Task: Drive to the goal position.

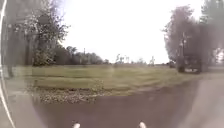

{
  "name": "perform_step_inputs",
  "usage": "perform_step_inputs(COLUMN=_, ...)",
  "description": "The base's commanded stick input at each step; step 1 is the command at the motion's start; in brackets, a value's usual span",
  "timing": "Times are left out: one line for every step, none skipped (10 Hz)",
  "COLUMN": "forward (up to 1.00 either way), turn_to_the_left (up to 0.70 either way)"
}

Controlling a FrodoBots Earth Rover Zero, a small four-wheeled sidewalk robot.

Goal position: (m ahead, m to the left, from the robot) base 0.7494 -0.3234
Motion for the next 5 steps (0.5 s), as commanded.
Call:
perform_step_inputs(forward=0.00, turn_to_the_left=-0.70)
perform_step_inputs(forward=0.00, turn_to_the_left=-0.70)
perform_step_inputs(forward=0.03, turn_to_the_left=-0.56)
perform_step_inputs(forward=0.07, turn_to_the_left=-0.36)
perform_step_inputs(forward=0.14, turn_to_the_left=-0.22)
